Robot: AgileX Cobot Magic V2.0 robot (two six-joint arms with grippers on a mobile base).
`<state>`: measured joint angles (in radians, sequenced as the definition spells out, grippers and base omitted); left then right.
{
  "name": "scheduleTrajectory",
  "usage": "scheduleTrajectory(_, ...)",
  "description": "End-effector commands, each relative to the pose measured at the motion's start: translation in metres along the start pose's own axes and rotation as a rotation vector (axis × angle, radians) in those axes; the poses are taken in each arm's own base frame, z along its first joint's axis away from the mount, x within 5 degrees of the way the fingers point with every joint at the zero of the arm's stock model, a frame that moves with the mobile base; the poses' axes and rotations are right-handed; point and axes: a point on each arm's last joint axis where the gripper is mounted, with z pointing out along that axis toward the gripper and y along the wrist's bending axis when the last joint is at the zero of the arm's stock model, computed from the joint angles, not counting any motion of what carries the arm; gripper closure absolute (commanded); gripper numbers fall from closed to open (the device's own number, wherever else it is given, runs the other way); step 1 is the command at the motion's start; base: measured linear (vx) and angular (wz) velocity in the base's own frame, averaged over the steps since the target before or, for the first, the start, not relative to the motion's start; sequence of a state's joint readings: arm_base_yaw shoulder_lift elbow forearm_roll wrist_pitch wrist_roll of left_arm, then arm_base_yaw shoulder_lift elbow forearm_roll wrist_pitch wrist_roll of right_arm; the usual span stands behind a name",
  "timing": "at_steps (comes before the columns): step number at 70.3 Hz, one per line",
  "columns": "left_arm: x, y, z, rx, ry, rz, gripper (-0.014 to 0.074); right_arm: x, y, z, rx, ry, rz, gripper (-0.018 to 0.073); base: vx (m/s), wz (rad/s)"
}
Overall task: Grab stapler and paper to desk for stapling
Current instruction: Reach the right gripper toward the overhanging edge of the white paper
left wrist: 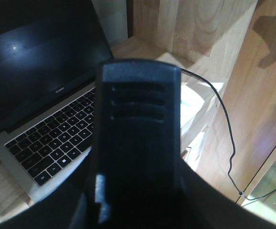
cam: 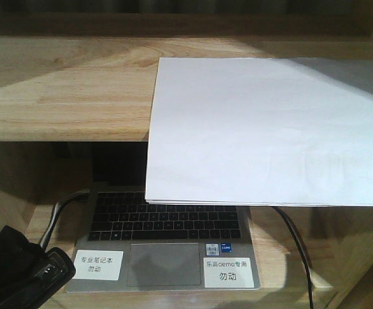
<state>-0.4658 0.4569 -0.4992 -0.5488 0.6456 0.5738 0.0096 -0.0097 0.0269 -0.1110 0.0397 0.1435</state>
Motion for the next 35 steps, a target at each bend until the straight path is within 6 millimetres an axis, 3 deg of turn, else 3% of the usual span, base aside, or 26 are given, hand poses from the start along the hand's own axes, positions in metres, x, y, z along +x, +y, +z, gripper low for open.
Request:
scheduleTrajectory(1,-0.0177,0.0024,-0.005,-0.032,-0.124,-0.027,0.0603,-0.0053,0.0009,-0.0009,-0.018,-0.073,0.176,0.0569,0.0,0.0)
scheduleTrajectory(9,-0.0177,0.0024,-0.005,-0.032,-0.124,-0.027,0.0603,-0.0052,0.001,-0.0009,-0.029,-0.069,0.492,0.0569,0.0,0.0)
scheduleTrajectory(25,-0.0177,0.0024,-0.005,-0.032,-0.124,-0.027,0.0603,-0.0038,0.0008,-0.0008,-0.034,-0.049,0.905,0.0569,0.0,0.0)
scheduleTrajectory(35,-0.0177,0.0024,-0.005,-0.032,-0.124,-0.027,0.0603,-0.0035,0.0008,-0.0007,-0.038,-0.044,1.035,0.0549,0.0,0.0)
